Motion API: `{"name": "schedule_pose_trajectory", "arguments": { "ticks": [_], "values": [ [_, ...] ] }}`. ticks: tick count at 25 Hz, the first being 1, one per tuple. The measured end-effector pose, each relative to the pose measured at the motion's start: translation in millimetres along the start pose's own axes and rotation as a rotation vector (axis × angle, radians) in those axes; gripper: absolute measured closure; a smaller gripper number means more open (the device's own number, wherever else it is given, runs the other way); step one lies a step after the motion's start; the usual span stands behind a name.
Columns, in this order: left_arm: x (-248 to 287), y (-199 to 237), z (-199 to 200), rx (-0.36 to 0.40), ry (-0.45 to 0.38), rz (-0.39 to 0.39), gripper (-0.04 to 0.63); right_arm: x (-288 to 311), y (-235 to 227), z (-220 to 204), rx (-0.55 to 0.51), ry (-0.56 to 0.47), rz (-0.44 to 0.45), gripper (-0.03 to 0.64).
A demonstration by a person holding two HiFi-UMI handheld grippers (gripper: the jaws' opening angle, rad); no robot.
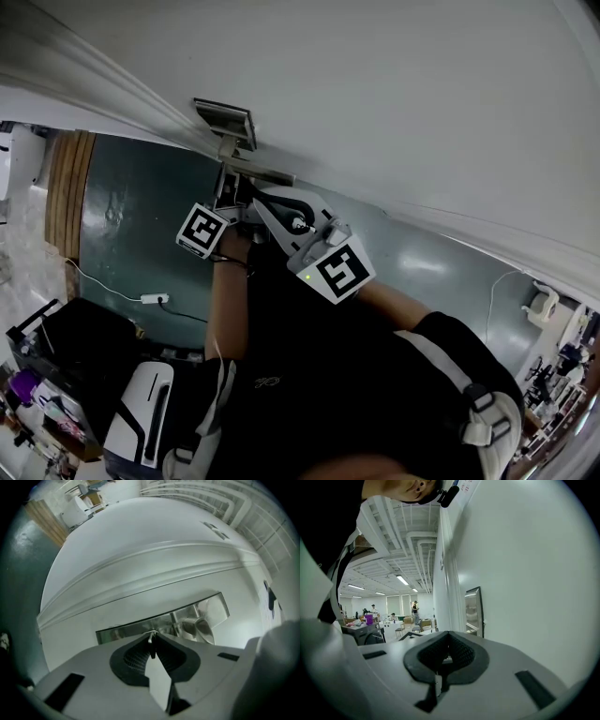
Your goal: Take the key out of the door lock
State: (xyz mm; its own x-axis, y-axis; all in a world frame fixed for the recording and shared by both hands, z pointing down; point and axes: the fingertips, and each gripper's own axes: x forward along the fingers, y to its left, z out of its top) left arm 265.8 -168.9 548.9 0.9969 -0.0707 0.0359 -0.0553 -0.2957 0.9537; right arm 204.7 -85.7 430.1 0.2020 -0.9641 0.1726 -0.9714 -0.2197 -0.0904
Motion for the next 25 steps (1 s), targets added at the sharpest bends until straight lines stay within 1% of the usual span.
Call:
{"name": "schedule_pose_trajectory", "arguments": {
  "ticks": [2,3,6,8,12,15,20,25],
  "values": [
    [0.2,1.5,1.0,0.042,0.015,0.009,0.543,0.9,1.0,-1.0,-0.003,0.005,0.004,0.607],
    [-0.5,1.7,1.9,0.038,0.017,0.010,0.543,1.4,2.0,-1.3,-0.004,0.006,0.006,0.607],
    [-1.0,0.4,3.3,-0.038,-0.018,-0.004,0.548,1.8,3.5,-3.0,-0.005,0.007,0.008,0.607],
    [0.2,1.6,2.0,-0.074,-0.046,-0.009,0.551,1.1,2.7,-4.1,-0.001,0.007,0.005,0.607],
    [-1.7,7.3,0.4,-0.103,-0.053,-0.001,0.554,0.9,4.8,-4.7,0.003,0.004,0.007,0.607],
    [-2.2,7.1,0.0,-0.125,-0.049,-0.015,0.555,1.0,4.4,-6.0,-0.008,0.009,0.011,0.607],
    [-3.4,7.5,0.6,-0.115,-0.035,-0.006,0.555,-0.4,0.1,-4.4,-0.005,0.002,0.002,0.607],
    [-6.8,7.8,1.1,-0.118,-0.042,-0.010,0.556,-1.7,-2.4,-5.6,-0.006,0.006,0.001,0.607]
  ]
}}
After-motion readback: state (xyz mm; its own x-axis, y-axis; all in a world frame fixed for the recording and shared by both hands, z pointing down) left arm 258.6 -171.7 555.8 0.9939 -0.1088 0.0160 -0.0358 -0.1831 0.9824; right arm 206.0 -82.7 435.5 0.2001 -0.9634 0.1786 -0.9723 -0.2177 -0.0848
